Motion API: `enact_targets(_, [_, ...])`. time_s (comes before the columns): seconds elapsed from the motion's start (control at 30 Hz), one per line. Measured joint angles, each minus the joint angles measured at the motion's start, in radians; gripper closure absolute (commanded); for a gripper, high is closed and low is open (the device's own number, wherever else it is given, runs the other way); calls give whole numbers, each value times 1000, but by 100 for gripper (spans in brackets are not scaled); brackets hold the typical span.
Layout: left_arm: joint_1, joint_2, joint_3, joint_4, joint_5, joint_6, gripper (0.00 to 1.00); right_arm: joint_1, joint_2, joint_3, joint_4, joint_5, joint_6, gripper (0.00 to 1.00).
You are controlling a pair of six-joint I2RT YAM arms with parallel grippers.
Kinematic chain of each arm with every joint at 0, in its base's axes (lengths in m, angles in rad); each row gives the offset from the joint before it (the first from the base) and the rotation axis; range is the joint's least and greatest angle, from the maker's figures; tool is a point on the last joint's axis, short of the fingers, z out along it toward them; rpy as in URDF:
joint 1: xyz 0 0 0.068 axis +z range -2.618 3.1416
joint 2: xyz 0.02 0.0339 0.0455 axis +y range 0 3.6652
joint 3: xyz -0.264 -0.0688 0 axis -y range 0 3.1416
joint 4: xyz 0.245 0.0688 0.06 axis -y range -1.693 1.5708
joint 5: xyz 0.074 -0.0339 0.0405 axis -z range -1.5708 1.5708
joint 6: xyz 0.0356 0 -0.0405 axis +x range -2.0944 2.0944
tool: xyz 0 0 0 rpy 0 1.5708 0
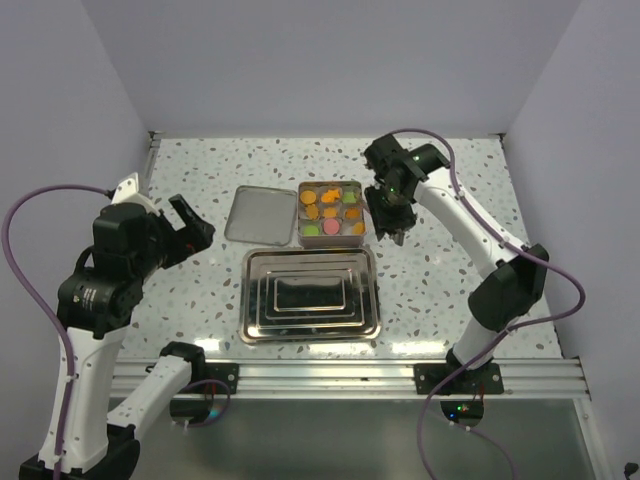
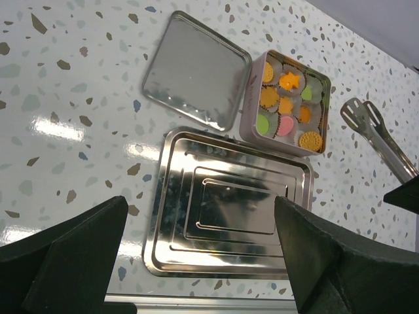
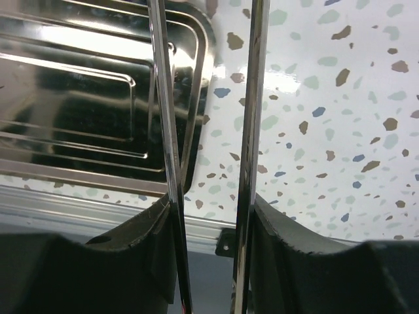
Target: Pack the cookies
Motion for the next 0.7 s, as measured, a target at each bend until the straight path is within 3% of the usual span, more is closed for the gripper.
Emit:
enact_targets(0.2, [0,10,0,0,0,0,0,-90,-38,-18,3,13,23,57])
enact_targets(0.37, [0,23,0,0,1,0,0,-195,-104,-141,37,8,56,56])
enact_targets(0.7, [0,51,4,-2,4,1,0,-351,-47,-245,174,2,93,57])
